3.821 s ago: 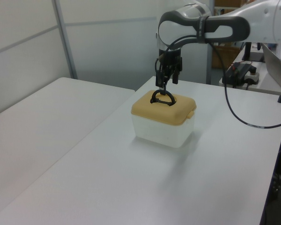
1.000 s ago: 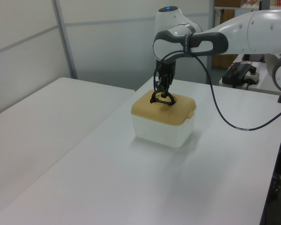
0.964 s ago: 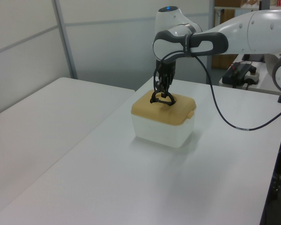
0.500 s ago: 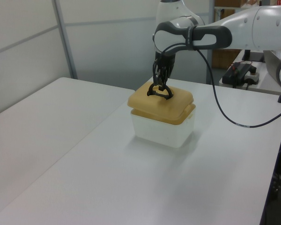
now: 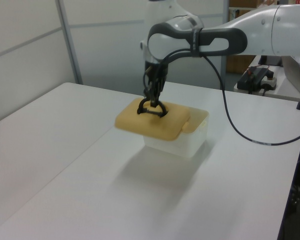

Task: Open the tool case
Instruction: 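Lift the tan lid by its handle off the white box, then move the held lid beside the box and lower it onto the table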

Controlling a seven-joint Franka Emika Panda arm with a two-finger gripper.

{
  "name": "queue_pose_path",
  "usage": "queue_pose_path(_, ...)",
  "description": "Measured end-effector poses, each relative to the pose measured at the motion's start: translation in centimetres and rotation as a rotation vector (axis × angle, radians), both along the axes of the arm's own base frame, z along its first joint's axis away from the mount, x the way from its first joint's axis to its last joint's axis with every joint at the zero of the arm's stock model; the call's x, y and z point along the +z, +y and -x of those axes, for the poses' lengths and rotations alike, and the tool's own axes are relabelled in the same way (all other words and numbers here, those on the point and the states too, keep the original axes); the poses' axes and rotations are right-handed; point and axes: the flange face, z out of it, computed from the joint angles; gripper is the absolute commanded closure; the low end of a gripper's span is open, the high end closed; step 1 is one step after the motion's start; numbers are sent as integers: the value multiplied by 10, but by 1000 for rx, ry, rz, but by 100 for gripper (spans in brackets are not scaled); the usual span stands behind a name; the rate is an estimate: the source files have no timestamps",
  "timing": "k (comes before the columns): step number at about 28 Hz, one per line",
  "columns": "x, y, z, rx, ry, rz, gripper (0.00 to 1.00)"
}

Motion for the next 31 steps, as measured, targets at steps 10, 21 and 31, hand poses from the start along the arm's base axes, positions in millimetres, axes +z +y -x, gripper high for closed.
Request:
queue_pose_path(10,-38,79,9,28,79,-11,100)
queue_pose_path(21,-95,131,20,57,78,-41,100)
queue_pose_path(31,-138,164,32,76,29,-49,100)
